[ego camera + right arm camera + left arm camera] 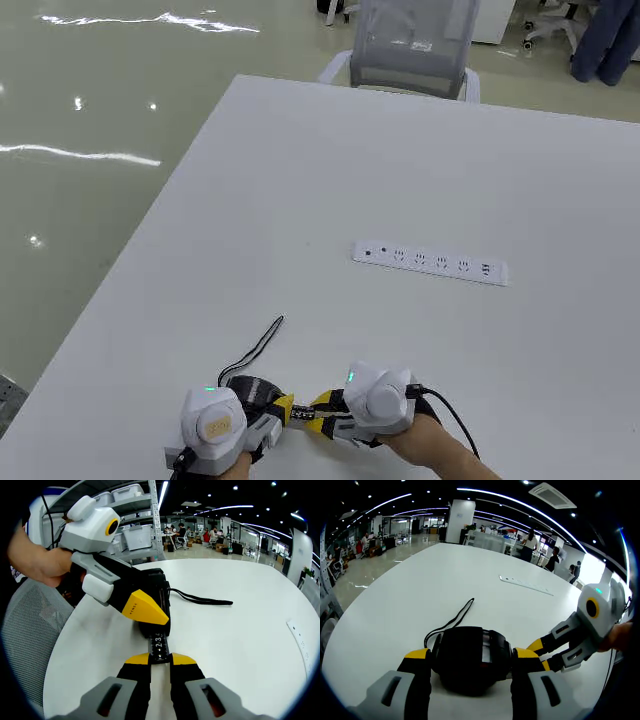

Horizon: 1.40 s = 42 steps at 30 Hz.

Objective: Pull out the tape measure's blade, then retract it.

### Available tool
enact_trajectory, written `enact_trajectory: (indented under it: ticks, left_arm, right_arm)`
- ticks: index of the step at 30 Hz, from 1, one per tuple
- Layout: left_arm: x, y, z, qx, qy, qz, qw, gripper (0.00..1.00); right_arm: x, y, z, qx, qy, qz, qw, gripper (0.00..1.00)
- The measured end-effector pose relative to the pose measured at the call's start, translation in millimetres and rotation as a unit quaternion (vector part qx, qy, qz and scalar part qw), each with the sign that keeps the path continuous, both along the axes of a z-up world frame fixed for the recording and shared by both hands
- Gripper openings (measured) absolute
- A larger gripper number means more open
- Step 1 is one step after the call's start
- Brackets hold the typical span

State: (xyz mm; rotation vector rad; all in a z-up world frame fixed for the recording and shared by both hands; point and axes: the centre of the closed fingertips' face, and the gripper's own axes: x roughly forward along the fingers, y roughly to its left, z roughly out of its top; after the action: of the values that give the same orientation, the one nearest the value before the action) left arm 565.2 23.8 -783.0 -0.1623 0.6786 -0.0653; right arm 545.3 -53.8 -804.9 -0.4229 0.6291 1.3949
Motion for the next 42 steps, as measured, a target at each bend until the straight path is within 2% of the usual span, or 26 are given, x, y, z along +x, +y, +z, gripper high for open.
enact_trajectory:
  ticks: [42]
  left_arm:
    - [0.9, 3.3, 1.0, -0.014, -0.001, 0.001, 0.9999, 0.61]
  right_arm:
    - [1.4, 20.3, 0.8, 0.000, -0.011, 0.016, 0.9998, 0.13]
